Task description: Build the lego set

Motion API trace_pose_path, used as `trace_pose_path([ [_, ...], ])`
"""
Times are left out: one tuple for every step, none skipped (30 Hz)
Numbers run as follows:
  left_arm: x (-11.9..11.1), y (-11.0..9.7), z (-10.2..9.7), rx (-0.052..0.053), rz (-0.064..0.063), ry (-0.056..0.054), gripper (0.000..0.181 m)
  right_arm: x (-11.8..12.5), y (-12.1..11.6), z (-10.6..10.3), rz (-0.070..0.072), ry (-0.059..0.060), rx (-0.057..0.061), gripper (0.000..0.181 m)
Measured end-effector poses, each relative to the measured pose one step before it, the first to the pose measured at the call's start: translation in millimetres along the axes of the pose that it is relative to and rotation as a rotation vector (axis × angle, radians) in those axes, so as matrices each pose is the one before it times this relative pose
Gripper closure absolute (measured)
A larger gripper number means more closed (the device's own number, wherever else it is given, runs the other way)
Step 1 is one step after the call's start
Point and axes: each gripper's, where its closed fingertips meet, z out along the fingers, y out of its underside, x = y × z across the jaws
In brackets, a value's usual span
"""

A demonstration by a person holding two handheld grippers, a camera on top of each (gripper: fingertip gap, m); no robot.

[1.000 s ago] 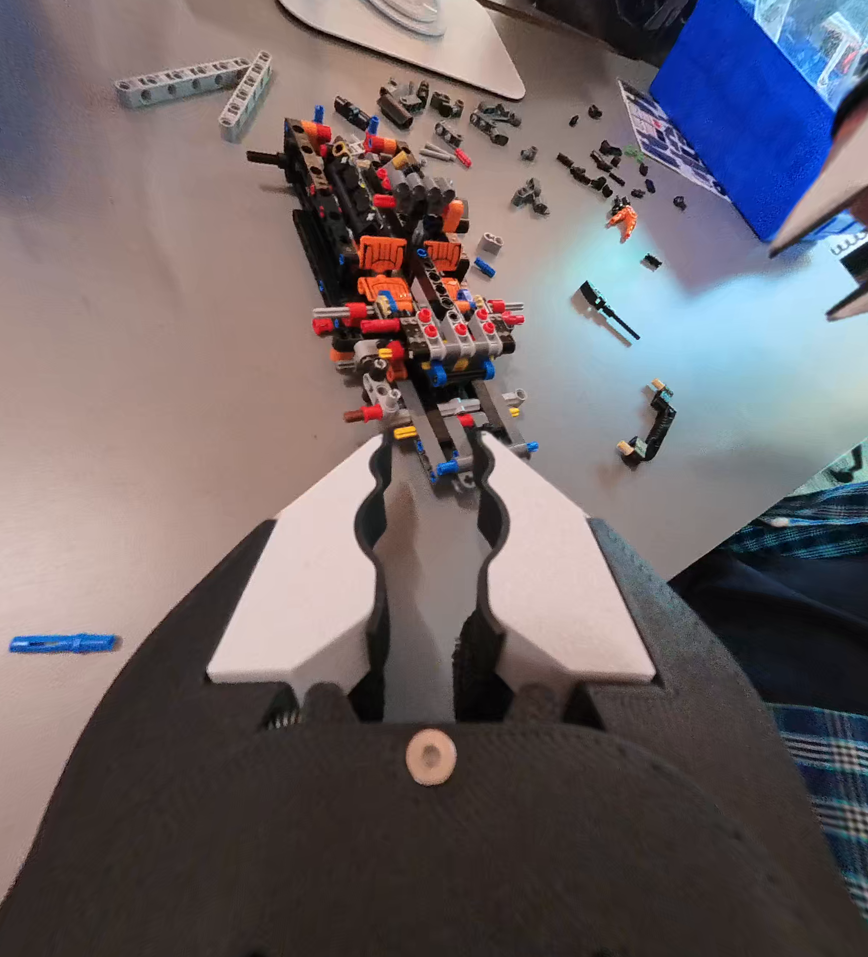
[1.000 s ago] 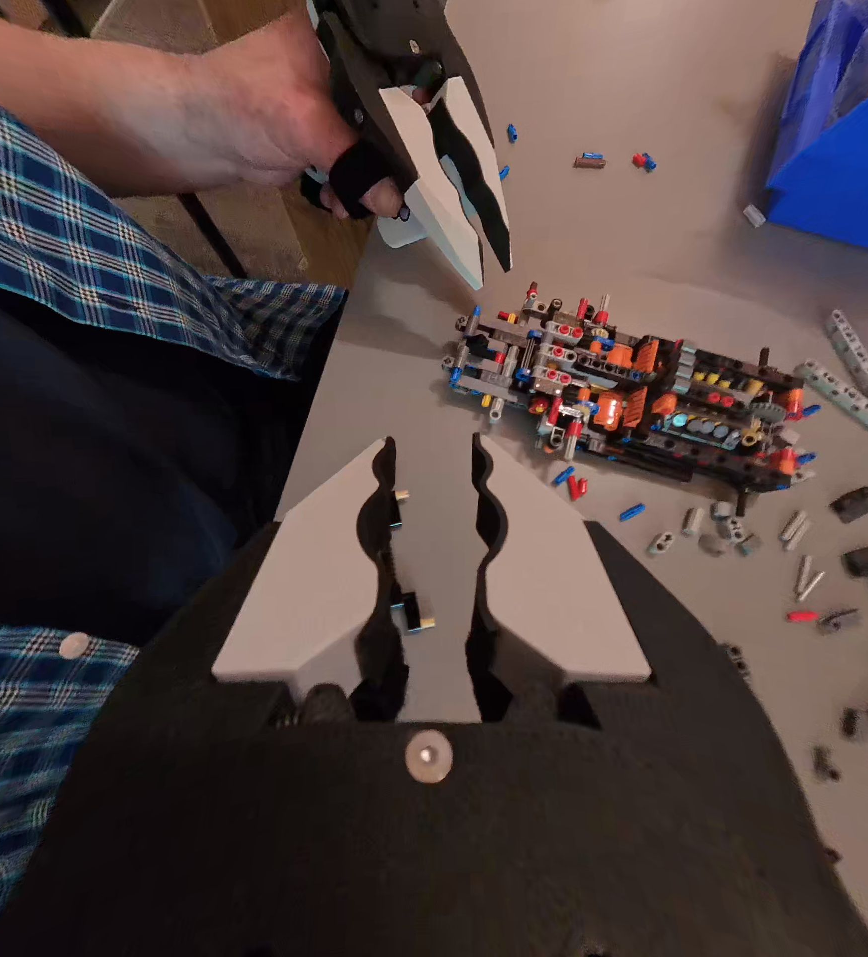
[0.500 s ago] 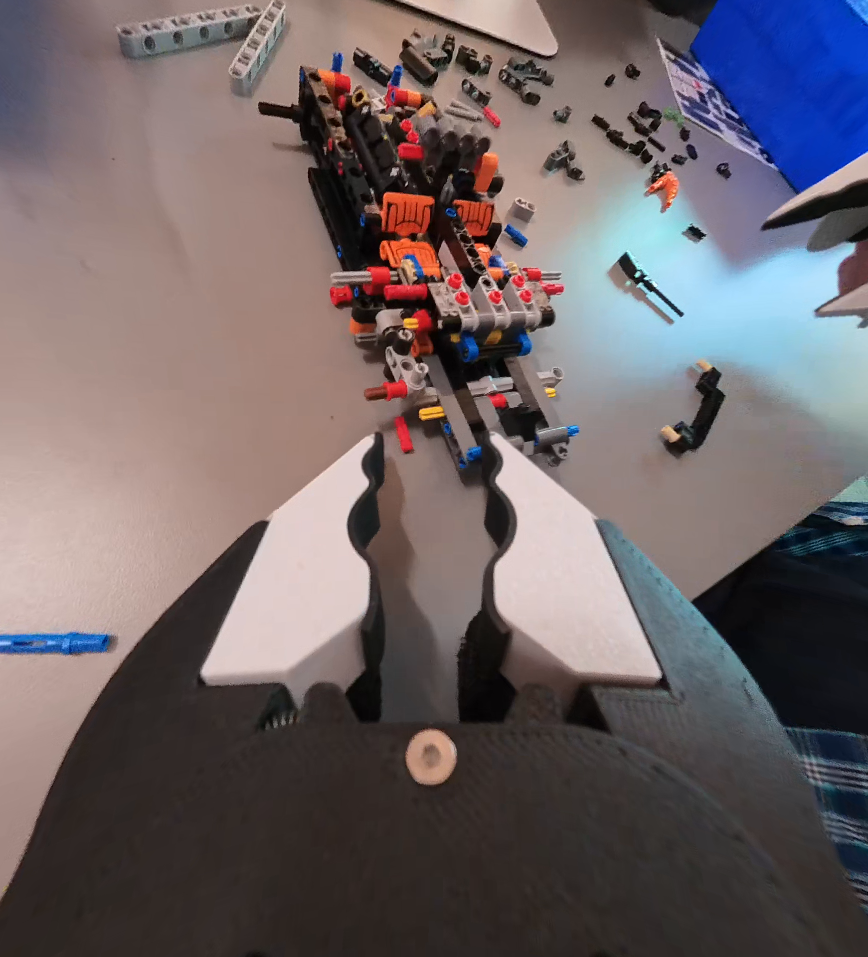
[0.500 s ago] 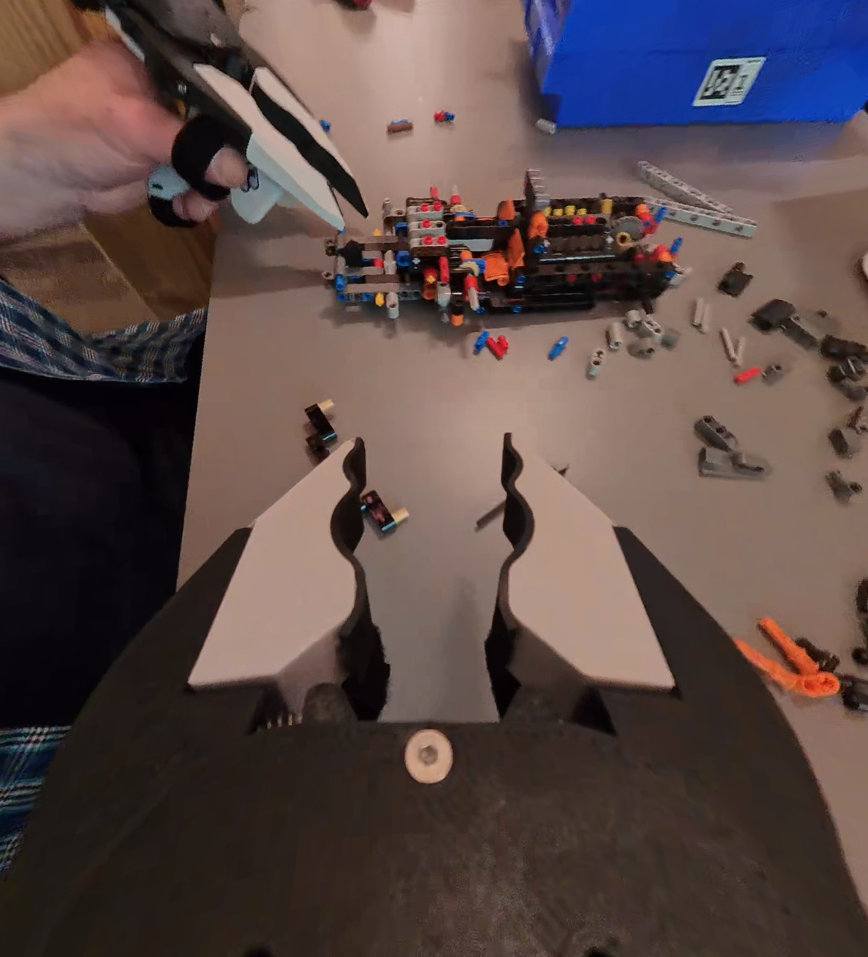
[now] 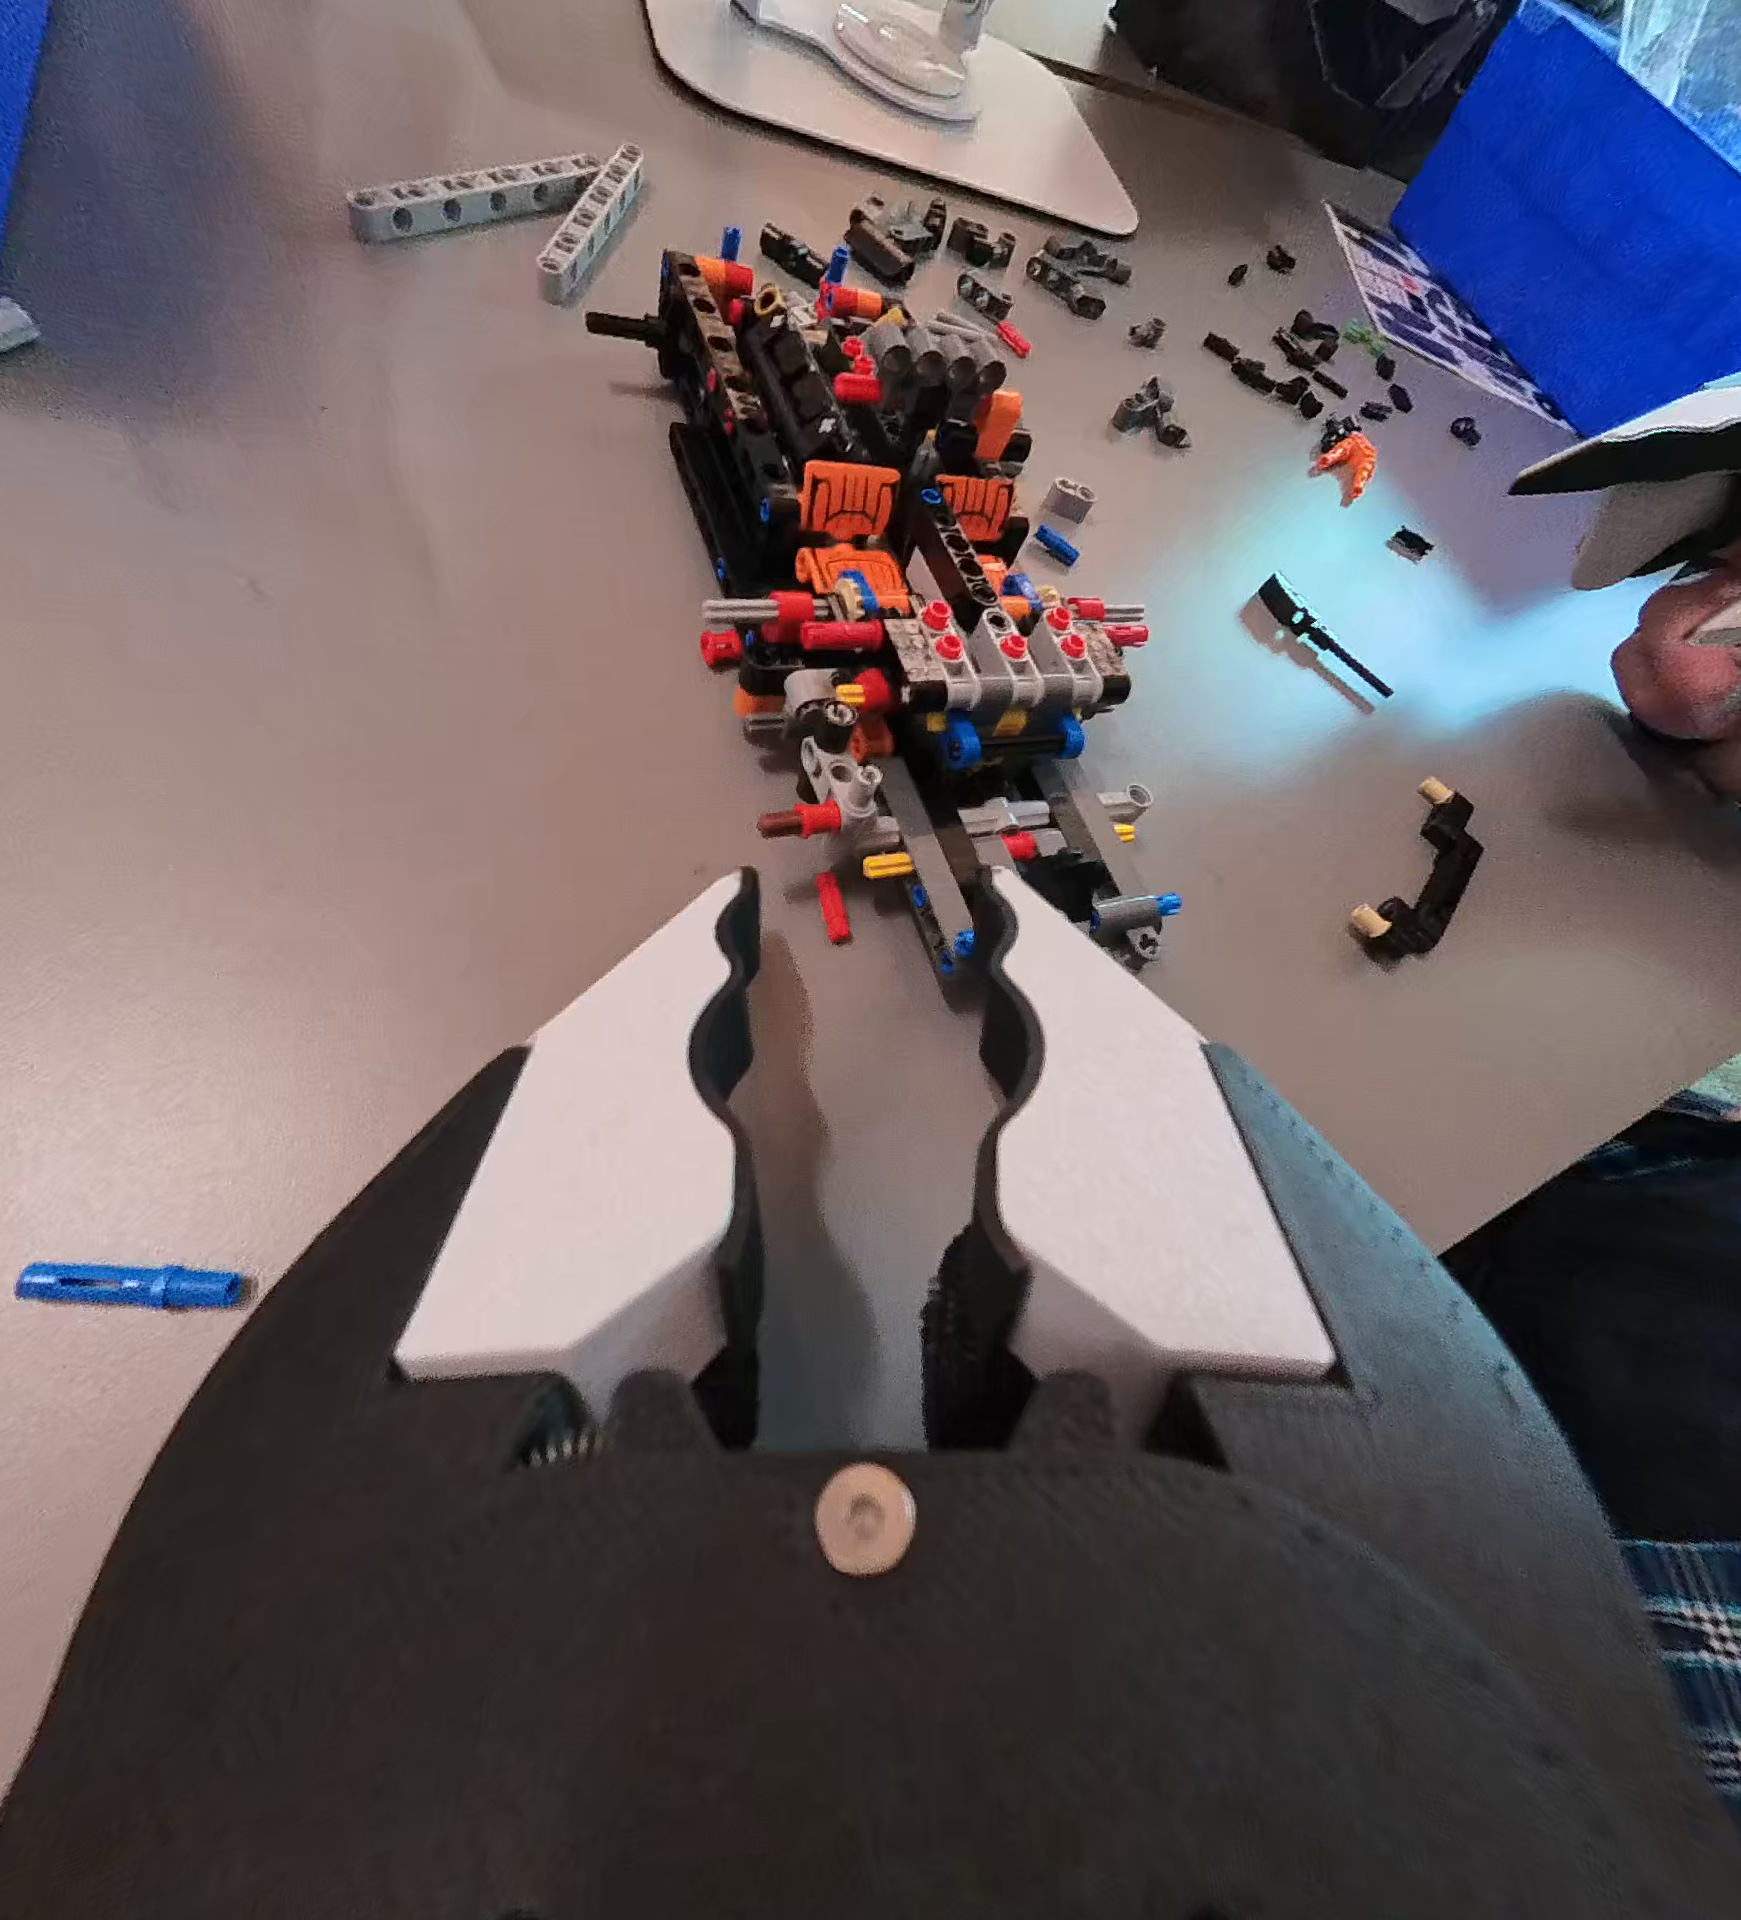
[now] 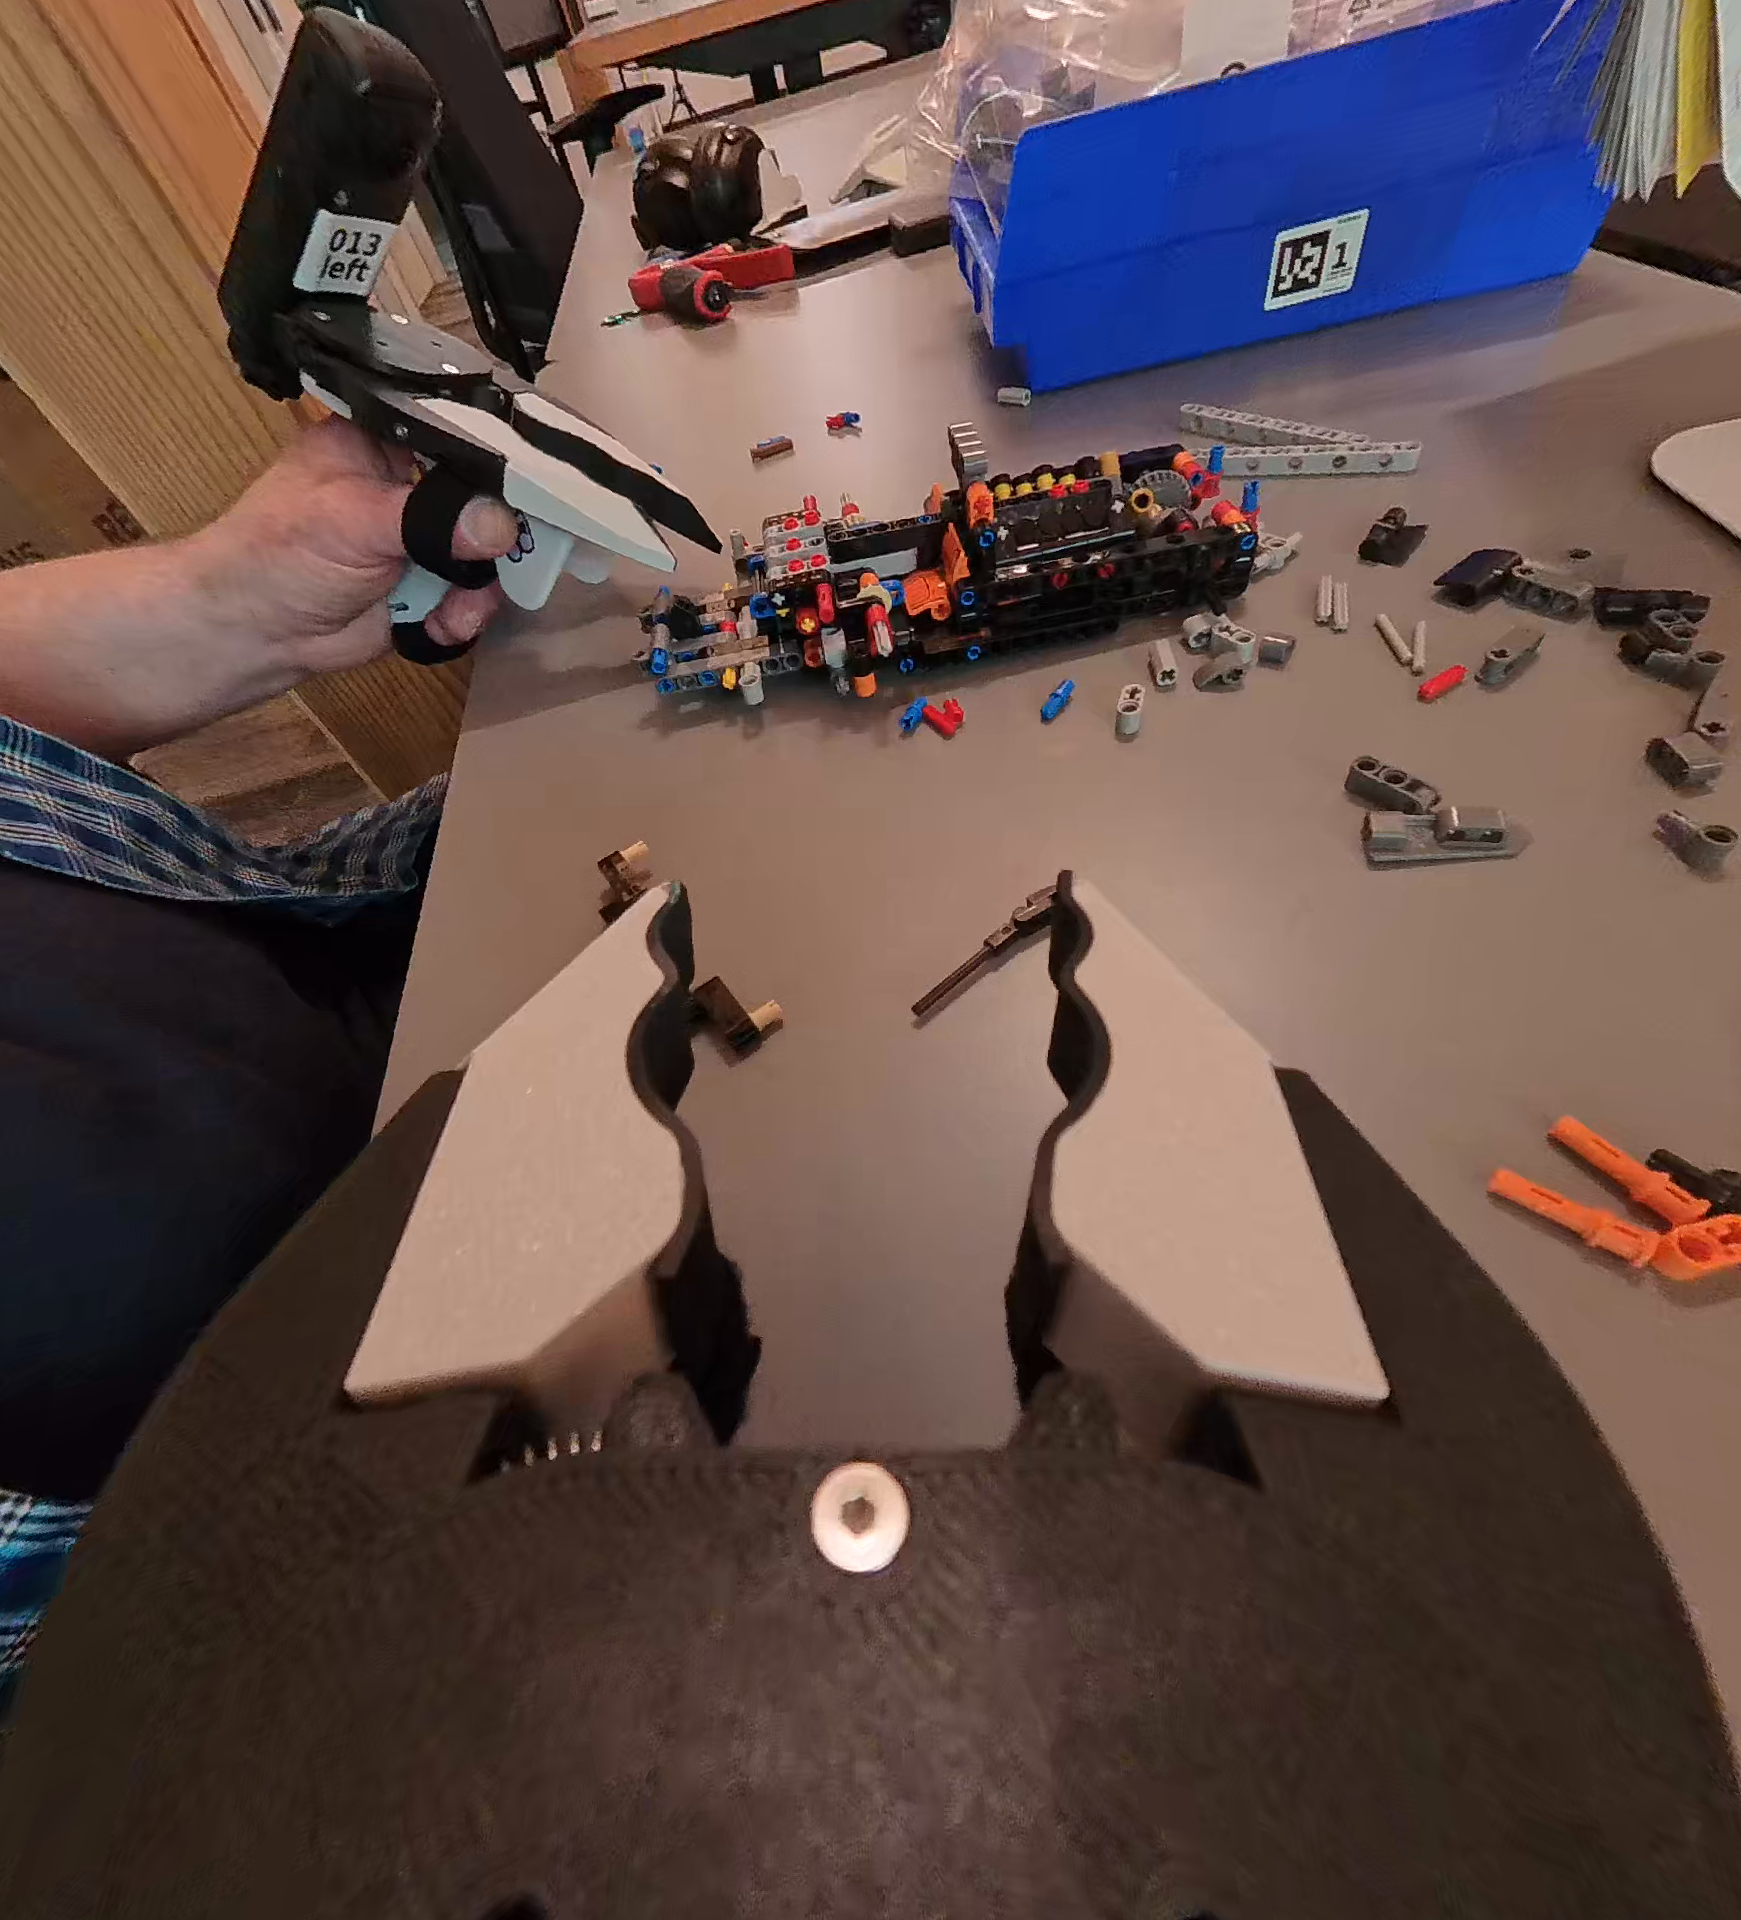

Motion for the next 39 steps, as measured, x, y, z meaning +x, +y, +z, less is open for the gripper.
trace_pose_path([
  [0.31, -0.78, -0.28, 0.0055, 0.0053, -0.0012, 0.141, -0.59, 0.09, 0.01, -0.0060, 0.0008, 0.0002, 0.114],
  [0.34, -0.11, -0.10, 0.0018, 0.0021, 0.0009, 0.141, -0.49, -0.26, -0.21, -0.0064, 0.0011, 0.0019, 0.114],
  [0.24, 0.39, 0.22, -0.0028, -0.0003, 0.0016, 0.141, -0.86, -0.22, -0.23, -0.0051, -0.0018, 0.0023, 0.114],
  [0.43, 0.20, 0.14, -0.0012, 0.0005, 0.0026, 0.141, -0.89, -0.30, -0.42, -0.0029, -0.0049, 0.0026, 0.114],
  [0.50, -0.16, -0.04, 0.0014, 0.0024, 0.0034, 0.141, -0.75, -0.61, -0.58, -0.0011, -0.0046, 0.0044, 0.114],
  [0.45, -0.13, -0.02, 0.0004, 0.0007, 0.0034, 0.141, -0.32, -0.72, -0.68, 0.0005, -0.0033, 0.0060, 0.115],
  [0.15, 0.22, 0.02, -0.0004, -0.0008, 0.0018, 0.141, -0.36, -0.79, -0.73, 0.0014, -0.0040, 0.0064, 0.115],
  [0.20, -0.03, 0.02, 0.0002, 0.0003, 0.0016, 0.141, -0.31, -0.93, -0.82, 0.0014, -0.0036, 0.0069, 0.115],
  [0.45, 0.02, -0.03, 0.0001, 0.0022, 0.0017, 0.141, -0.14, -0.84, -0.71, 0.0021, -0.0027, 0.0065, 0.115],
  [0.29, 0.13, 0.05, -0.0005, 0.0021, 0.0010, 0.141, -0.01, -0.78, -0.66, 0.0023, -0.0022, 0.0057, 0.115],
  [0.04, 0.21, 0.04, -0.0009, 0.0004, 0.0001, 0.141, 0.06, -0.48, -0.50, 0.0029, -0.0020, 0.0044, 0.115],
  [0.24, -0.05, 0.02, 0.0003, -0.0002, 0.0016, 0.141, 0.26, -0.50, -0.32, 0.0027, -0.0009, 0.0031, 0.115],
  [0.01, -0.09, -0.21, 0.0020, -0.0010, 0.0022, 0.141, 0.16, -0.24, -0.21, 0.0017, 0.0001, 0.0021, 0.115],
  [-0.05, -0.22, -0.31, 0.0029, -0.0036, 0.0024, 0.141, -0.16, 0.05, 0.06, -0.0002, -0.0011, -0.0005, 0.115],
  [-0.02, -0.21, -0.28, 0.0024, -0.0043, 0.0025, 0.141, -0.23, 0.29, 0.35, -0.0015, -0.0003, -0.0027, 0.115],
  [0.15, -0.17, -0.22, 0.0030, -0.0020, 0.0024, 0.141, -0.26, 0.41, 0.37, -0.0035, 0.0007, -0.0033, 0.115],
  [0.23, -0.15, -0.24, 0.0021, 0.0014, 0.0015, 0.141, -0.20, 0.56, 0.45, -0.0037, 0.0011, -0.0040, 0.115],
  [0.44, 0.25, -0.10, 0.0005, 0.0020, 0.0019, 0.141, -0.44, 0.52, 0.56, -0.0032, 0.0000, -0.0047, 0.115],
  [0.07, 0.15, -0.07, 0.0003, -0.0001, 0.0000, 0.141, -0.32, 0.53, 0.46, -0.0033, -0.0003, -0.0039, 0.116],
  [-0.14, -0.14, -0.13, 0.0017, -0.0016, -0.0012, 0.141, -0.29, 0.29, 0.34, -0.0037, 0.0010, -0.0023, 0.115],
  [-0.07, -0.36, -0.20, 0.0031, -0.0009, -0.0003, 0.141, -0.29, 0.18, 0.23, -0.0044, 0.0013, -0.0018, 0.116],
  [0.01, -0.34, -0.20, 0.0034, 0.0002, -0.0001, 0.141, -0.34, 0.43, 0.26, -0.0035, 0.0007, -0.0033, 0.116],
  [-0.29, -0.33, -0.32, 0.0032, -0.0010, -0.0016, 0.141, 0.04, 0.46, 0.49, -0.0024, 0.0021, -0.0037, 0.116],
  [-0.07, -0.35, -0.15, 0.0030, -0.0005, -0.0007, 0.141, -0.03, 0.45, 0.41, -0.0018, 0.0010, -0.0036, 0.116],
  [0.00, -0.18, -0.27, 0.0026, 0.0004, -0.0009, 0.141, -0.35, 0.34, 0.22, -0.0023, -0.0003, -0.0029, 0.115],
  [-0.23, -0.07, -0.08, 0.0018, -0.0011, -0.0014, 0.141, -0.21, 0.29, 0.24, -0.0027, 0.0003, -0.0016, 0.116],
  [-0.22, 0.05, -0.14, 0.0009, -0.0016, -0.0015, 0.141, -0.07, -0.01, 0.08, -0.0025, 0.0014, -0.0004, 0.116],
  [-0.04, 0.14, -0.02, 0.0004, 0.0004, -0.0010, 0.141, -0.12, 0.13, 0.09, -0.0014, 0.0000, -0.0010, 0.116],
  [0.03, 0.20, -0.03, -0.0006, 0.0014, -0.0015, 0.141, -0.47, 0.12, 0.09, -0.0006, -0.0020, -0.0010, 0.116],
  [-0.19, 0.37, 0.16, -0.0010, 0.0014, -0.0029, 0.141, -0.60, 0.14, 0.08, -0.0010, -0.0024, -0.0010, 0.117],
  [-0.02, 0.38, 0.03, -0.0008, 0.0020, -0.0028, 0.141, -0.57, 0.18, 0.06, -0.0024, -0.0015, -0.0010, 0.117],
  [0.26, 0.36, 0.00, 0.0001, 0.0037, -0.0012, 0.142, -0.42, 0.17, 0.15, -0.0021, -0.0009, -0.0013, 0.117],
  [0.05, 0.34, -0.14, 0.0006, 0.0031, -0.0021, 0.142, -0.49, 0.23, 0.04, -0.0012, -0.0017, -0.0017, 0.117],
  [-0.21, 0.40, -0.17, 0.0009, -0.0001, -0.0024, 0.141, -0.35, 0.07, 0.11, -0.0021, -0.0006, -0.0004, 0.117],
  [-0.09, 0.42, -0.24, 0.0013, -0.0009, 0.0001, 0.141, -0.12, -0.02, -0.08, -0.0020, 0.0003, -0.0002, 0.117],
  [0.13, 0.07, -0.40, 0.0043, -0.0008, 0.0019, 0.142, -0.05, 0.08, 0.12, -0.0007, 0.0002, -0.0008, 0.117],
  [-0.41, -0.19, -0.63, 0.0068, -0.0025, -0.0004, 0.142, 0.00, 0.03, -0.02, -0.0005, 0.0005, -0.0001, 0.117],
  [-0.17, -0.56, -0.71, 0.0087, -0.0046, 0.0020, 0.142, -0.18, -0.05, -0.06, -0.0006, 0.0000, -0.0001, 0.117],
  [0.64, -1.92, -1.28, 0.0150, -0.0021, 0.0070, 0.142, -0.15, 0.12, 0.02, -0.0007, 0.0001, -0.0008, 0.118],
])
